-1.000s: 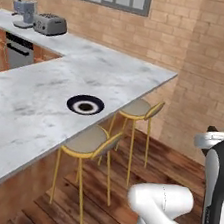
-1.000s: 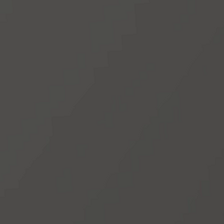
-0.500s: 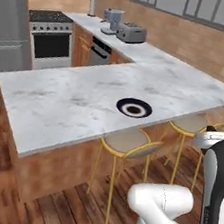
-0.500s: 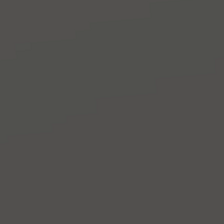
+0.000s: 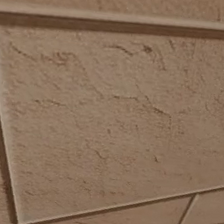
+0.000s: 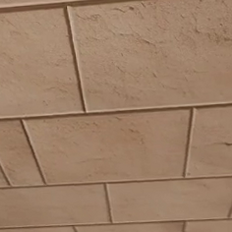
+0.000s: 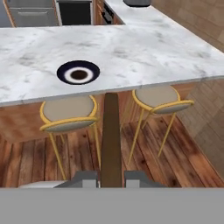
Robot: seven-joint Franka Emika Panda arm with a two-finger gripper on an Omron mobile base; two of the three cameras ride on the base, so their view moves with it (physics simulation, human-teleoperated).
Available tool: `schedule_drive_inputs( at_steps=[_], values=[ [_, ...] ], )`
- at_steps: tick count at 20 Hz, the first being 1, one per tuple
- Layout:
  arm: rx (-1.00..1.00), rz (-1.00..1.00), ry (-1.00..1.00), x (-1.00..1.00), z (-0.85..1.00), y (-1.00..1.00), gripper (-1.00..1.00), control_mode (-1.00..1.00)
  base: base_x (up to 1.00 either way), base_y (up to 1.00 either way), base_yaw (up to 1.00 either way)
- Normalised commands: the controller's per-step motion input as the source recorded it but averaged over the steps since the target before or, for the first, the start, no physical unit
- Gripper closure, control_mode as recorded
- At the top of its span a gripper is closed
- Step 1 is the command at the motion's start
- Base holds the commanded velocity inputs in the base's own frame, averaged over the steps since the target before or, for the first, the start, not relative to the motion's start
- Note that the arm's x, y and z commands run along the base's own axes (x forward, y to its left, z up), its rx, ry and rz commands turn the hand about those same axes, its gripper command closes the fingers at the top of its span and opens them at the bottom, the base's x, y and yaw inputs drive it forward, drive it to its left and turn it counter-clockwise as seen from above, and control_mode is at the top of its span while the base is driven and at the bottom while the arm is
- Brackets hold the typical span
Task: Start the toaster. Once the lever pops up, take the bread to the plate on the dining counter.
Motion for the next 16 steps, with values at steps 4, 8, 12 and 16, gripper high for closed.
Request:
schedule_drive_inputs(
  at_steps=[4,8,12,16],
  values=[
    [0.00,0.00,0.00,0.00,0.00,0.00,1.00,1.00,0.06,-0.03,0.13],
    [0.00,0.00,0.00,0.00,0.00,0.00,1.00,1.00,0.30,0.00,0.03],
    [0.00,0.00,0.00,0.00,0.00,0.00,1.00,1.00,0.31,0.00,0.01],
    [0.00,0.00,0.00,0.00,0.00,0.00,1.00,1.00,0.52,0.00,0.04]
  ],
)
